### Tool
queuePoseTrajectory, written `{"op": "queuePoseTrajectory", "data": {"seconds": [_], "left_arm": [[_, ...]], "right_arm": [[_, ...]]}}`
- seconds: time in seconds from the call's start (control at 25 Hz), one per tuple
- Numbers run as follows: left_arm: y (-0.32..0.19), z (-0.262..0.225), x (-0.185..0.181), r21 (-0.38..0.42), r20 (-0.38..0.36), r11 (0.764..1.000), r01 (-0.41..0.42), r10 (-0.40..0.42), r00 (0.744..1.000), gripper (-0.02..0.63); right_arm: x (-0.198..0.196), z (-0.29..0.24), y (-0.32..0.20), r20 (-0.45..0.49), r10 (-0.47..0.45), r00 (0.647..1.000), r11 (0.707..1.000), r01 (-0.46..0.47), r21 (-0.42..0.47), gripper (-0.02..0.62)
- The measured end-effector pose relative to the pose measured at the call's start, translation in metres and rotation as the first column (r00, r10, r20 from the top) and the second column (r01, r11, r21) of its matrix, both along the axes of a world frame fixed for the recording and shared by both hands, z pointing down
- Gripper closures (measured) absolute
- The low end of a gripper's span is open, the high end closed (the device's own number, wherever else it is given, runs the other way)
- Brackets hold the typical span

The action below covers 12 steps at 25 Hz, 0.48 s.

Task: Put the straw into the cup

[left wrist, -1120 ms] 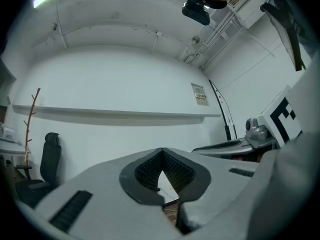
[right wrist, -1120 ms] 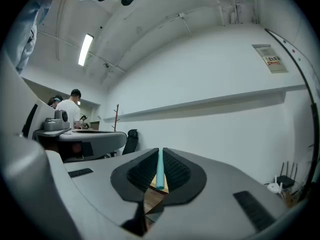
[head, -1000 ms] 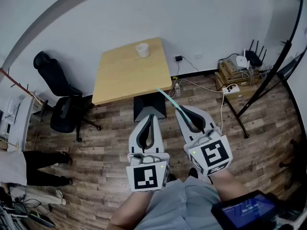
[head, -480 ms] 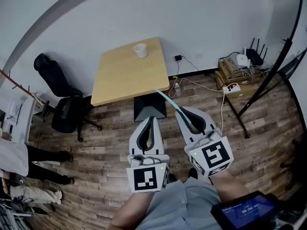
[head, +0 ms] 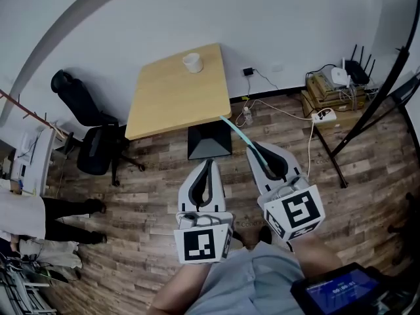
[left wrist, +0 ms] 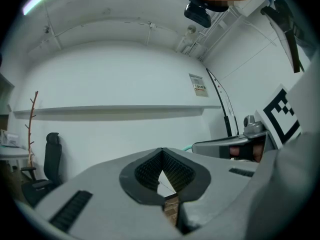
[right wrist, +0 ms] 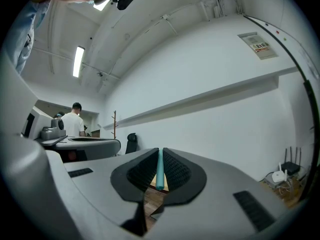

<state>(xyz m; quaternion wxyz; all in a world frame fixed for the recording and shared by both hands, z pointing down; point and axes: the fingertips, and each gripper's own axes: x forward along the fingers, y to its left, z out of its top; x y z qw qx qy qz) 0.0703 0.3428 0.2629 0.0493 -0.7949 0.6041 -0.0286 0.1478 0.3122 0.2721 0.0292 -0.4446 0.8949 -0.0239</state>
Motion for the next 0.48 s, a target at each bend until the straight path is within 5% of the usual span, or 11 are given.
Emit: {"op": "queuePoseTrajectory", "data": {"seconds": [0.48], "left_arm": [[-0.052,0.027,-0.021,-0.054,-0.019,0.998,0.031,-0.032,0.999,0.609]], "right_arm": [[-0.019,0.027,-0.053,-0.002,-0.025,1.0,0.998,0.024,-0.057,0.571]]}}
